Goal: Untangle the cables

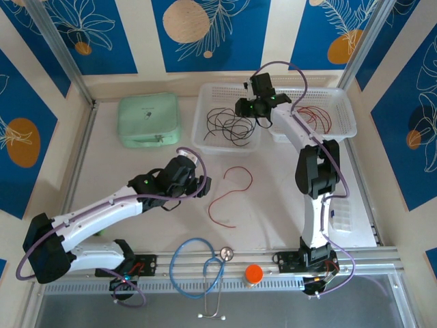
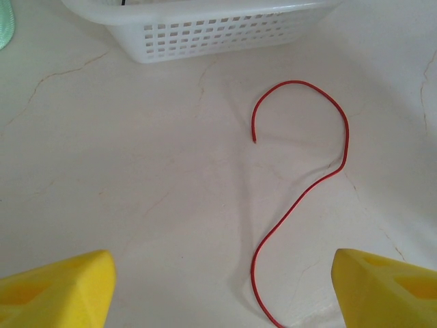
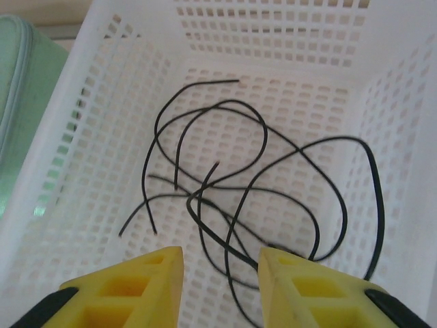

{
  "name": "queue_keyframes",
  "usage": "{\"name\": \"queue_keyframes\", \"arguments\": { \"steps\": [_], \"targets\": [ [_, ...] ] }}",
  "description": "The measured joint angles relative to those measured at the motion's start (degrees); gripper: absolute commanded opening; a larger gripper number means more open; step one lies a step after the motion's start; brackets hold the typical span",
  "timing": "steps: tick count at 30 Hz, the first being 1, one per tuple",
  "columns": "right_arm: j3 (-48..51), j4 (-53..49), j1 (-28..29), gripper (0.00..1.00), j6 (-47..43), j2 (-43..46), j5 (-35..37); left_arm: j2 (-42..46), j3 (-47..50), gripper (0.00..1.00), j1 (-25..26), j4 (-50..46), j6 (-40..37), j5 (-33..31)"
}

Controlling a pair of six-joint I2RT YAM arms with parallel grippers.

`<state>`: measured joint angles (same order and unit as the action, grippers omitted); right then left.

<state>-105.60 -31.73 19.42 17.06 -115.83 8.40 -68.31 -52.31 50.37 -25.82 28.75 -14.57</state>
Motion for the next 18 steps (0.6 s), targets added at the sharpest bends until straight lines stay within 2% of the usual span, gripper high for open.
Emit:
{"name": "queue_keyframes", "arguments": {
  "steps": [4,8,12,15,18],
  "targets": [
    [10.2,-0.1,4.9,0.35,0.3,11.1,4.1,0.0,-1.0,0.81,0.0,-2.4,1.5,-1.6],
    [22.3,0.3,12.6,0.36,2.1,23.9,7.9,0.8,-1.9,0.81,-0.8,-4.9,2.8,-2.8],
    [31.0,0.2,19.3,0.37,1.7,30.5,9.0,3.5,-2.5,0.81,-2.7,-7.8,3.1,-3.6],
    [38.9,1.1,22.5,0.37,-4.9,32.9,7.5,6.9,-2.8,0.80,-4.4,-9.5,3.5,-3.8],
    [45.3,1.2,23.4,0.37,-14.7,33.9,3.9,10.3,-2.8,0.80,-6.1,-10.9,3.8,-3.7]
  ]
}}
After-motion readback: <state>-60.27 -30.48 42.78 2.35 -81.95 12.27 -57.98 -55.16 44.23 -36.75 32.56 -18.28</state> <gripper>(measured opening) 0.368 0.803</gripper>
